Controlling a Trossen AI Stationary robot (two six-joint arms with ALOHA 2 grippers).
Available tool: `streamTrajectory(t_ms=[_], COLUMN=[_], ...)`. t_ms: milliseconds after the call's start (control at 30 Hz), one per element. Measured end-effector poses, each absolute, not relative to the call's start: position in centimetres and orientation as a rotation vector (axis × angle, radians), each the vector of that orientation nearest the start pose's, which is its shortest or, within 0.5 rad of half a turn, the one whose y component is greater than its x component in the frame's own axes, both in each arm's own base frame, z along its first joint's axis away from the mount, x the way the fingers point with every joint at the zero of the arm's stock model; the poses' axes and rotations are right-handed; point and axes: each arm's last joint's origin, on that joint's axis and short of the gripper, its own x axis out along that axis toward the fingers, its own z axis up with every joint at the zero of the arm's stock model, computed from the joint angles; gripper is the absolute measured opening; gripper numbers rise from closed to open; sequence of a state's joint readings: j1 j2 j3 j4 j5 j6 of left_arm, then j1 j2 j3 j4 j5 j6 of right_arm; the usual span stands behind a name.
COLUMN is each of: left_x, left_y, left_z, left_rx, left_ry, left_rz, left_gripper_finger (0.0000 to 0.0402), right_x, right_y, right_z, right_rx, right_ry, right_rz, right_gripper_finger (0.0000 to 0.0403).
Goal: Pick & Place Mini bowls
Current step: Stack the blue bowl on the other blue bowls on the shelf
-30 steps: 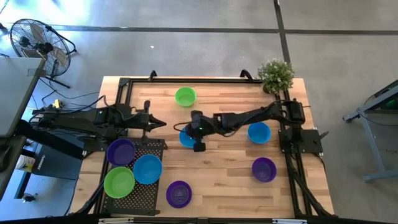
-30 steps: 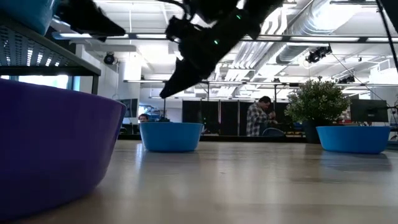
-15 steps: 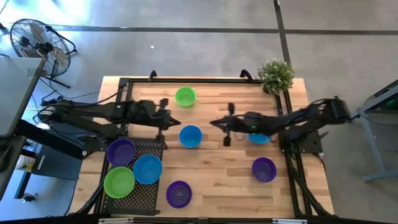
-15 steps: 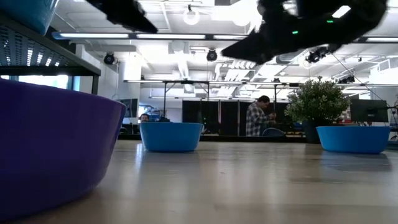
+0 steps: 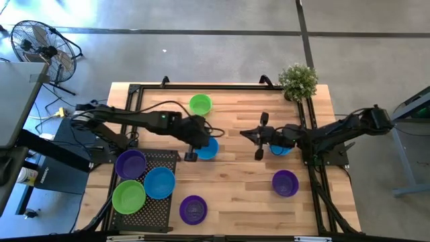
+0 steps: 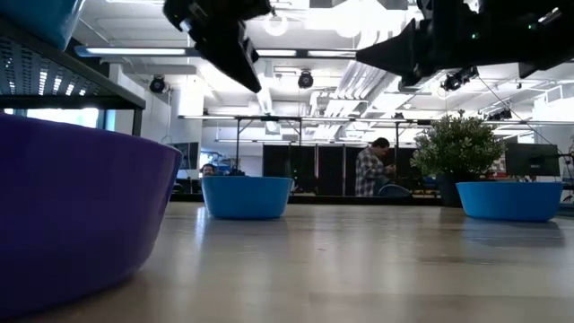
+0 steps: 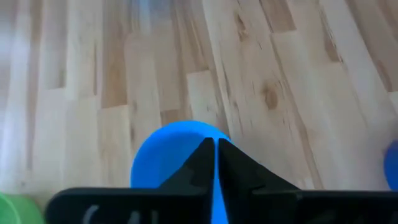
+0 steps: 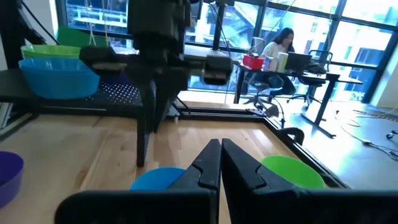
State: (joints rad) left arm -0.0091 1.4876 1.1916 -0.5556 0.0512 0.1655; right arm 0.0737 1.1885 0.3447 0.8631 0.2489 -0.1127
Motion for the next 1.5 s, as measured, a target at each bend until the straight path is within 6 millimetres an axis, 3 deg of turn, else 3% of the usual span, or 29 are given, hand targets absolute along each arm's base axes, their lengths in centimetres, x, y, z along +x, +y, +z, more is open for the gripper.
streamTrajectory(t_ms=[233,533,900,1333,1500], left_x=[33.7,35.0,36.3,36.9,37.0], left_y=[-2.3,-3.7,-3.6,-3.1,-3.0], left_z=[25.9,23.8,20.5,18.0,17.4], left_rx=[0.146,0.118,0.091,0.11,0.12], left_ry=[0.948,1.023,1.11,1.184,1.204], left_rz=[-0.16,-0.106,-0.027,0.028,0.035], left_gripper_finger=[0.0093,0.017,0.0175,0.0174,0.0151], right_x=[22.5,22.5,22.5,22.5,22.5], right_y=[0.9,0.9,0.9,1.0,1.0], right_z=[20.7,20.7,20.7,20.7,20.7], right_rx=[-0.109,-0.109,-0.108,-0.101,-0.101], right_ry=[-0.012,-0.011,-0.012,-0.012,-0.012], right_rz=[-0.181,-0.18,-0.179,-0.173,-0.173], right_gripper_finger=[0.0003,0.0002,0.0001,0.0002,0.0002])
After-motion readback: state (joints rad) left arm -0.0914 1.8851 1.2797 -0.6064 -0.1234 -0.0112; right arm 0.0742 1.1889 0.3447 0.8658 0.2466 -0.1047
